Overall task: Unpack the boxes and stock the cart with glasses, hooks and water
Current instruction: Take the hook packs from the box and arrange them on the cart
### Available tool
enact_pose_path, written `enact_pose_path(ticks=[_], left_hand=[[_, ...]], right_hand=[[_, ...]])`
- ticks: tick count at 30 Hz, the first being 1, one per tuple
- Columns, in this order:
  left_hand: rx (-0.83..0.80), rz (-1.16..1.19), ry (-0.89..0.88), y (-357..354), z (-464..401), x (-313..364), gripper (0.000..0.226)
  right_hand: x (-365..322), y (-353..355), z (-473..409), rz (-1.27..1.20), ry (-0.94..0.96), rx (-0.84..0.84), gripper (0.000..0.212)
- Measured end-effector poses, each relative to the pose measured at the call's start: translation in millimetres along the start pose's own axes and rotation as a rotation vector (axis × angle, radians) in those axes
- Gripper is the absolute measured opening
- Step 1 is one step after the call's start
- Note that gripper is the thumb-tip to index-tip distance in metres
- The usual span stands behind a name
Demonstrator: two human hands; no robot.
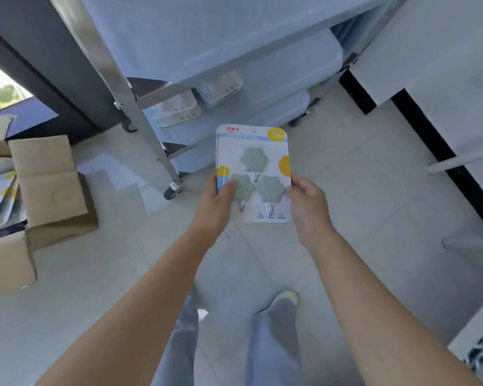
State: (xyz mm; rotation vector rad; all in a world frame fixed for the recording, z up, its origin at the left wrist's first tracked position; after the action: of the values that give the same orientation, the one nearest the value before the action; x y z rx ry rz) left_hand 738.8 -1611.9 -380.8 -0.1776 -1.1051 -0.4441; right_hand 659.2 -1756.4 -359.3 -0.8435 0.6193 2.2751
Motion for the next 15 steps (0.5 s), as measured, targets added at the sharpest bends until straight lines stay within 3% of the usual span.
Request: enact_pose_path(ticks=[5,10,13,15], left_hand=[[0.091,0.052,0.001,-62.5,-17.4,12.3,0.015],[0.129,0.073,0.042,-114.8,-29.2,10.1,0.018],[0.125,0.030,0.066,-133.8,-51.2,9.1,0.007],[0.136,-0.002,0.053,-144.2,-75.2,11.0,0.019]], right_hand=[[-29.2,44.1,-47.4,0.083,0.044,-0.103,0.039],[-48.4,81.6,-98.8,0.156,0.080,-0.117,0.023],[-56.0,91.9,-132.5,0.195,0.053,-0.120,0.018],[-63.4,92.4,-160.2,0.205,0.040,-0.137,0.018]])
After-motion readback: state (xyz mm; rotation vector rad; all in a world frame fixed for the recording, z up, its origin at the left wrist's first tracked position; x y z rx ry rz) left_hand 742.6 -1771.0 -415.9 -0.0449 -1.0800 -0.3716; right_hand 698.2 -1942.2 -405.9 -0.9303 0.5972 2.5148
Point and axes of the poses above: each hand's wrist, its own z-axis away from the middle knuckle, its own y-axis out of the back of the hand, x = y × z, the point moved 5 cm from there along -z, towards the middle knuckle, and after that the axes turned 10 degrees about -y, right-handed, at the moved point
